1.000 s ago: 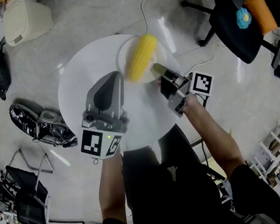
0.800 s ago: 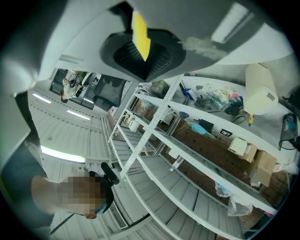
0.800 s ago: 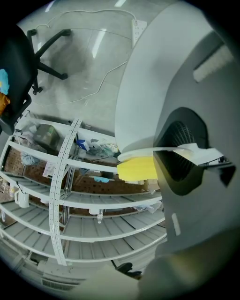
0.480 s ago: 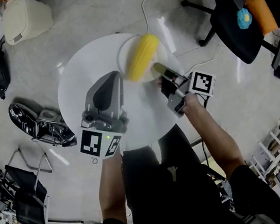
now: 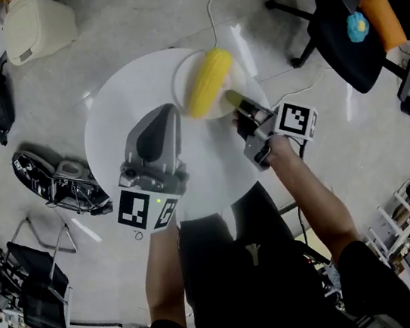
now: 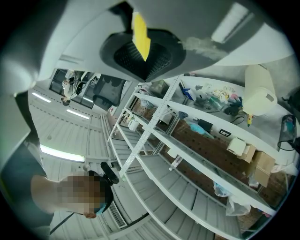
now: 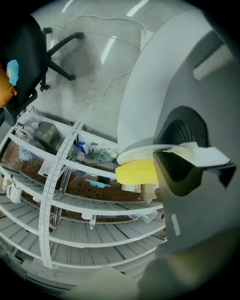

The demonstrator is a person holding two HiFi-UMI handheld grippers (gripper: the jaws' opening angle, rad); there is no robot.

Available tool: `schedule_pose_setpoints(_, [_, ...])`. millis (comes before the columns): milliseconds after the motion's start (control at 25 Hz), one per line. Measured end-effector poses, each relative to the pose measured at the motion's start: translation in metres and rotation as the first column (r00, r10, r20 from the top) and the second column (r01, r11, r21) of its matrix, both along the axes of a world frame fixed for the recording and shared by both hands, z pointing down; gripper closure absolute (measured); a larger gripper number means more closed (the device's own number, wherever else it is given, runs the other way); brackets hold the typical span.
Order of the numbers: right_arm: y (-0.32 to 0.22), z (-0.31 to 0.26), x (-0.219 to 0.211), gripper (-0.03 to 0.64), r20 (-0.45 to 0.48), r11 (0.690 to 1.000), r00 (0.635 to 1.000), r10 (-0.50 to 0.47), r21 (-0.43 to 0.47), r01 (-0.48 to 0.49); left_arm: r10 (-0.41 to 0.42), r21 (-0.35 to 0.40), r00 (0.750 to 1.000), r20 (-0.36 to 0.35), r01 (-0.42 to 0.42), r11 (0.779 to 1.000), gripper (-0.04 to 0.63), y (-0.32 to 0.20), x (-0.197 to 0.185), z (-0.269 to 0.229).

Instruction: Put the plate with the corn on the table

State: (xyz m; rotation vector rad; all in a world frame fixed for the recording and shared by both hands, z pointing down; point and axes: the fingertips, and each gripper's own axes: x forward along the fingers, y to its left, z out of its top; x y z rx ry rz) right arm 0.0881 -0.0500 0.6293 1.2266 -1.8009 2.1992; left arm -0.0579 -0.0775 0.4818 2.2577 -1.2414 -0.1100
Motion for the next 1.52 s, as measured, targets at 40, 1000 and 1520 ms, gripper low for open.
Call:
schedule_pose_setpoints(40, [0.001, 0.0, 0.0, 0.575, -0.008, 1.0, 1.0, -0.001, -0.007, 0.001, 0.0, 0.0, 1.0, -0.001, 0.0, 1.0, 0.594, 0.0, 0.0, 0.0])
schedule_pose_setpoints(1000, [-0.007, -0.016, -0.016, 0.467, -0.081, 0.994, 0.993, -0.08, 0.071, 0.086, 0.011, 0.011, 1.0, -0.01, -0.011, 1.0, 0.594, 0.002, 0.007, -0.008])
schedule_pose_setpoints(1520, [-0.005, -0.026, -0.028, 0.363, -0.145, 0.978, 0.977, -0.155, 0.118, 0.172, 0.01, 0.017, 1.0, -0.005, -0.01, 1.0, 0.594, 0.004, 0.003, -0.013])
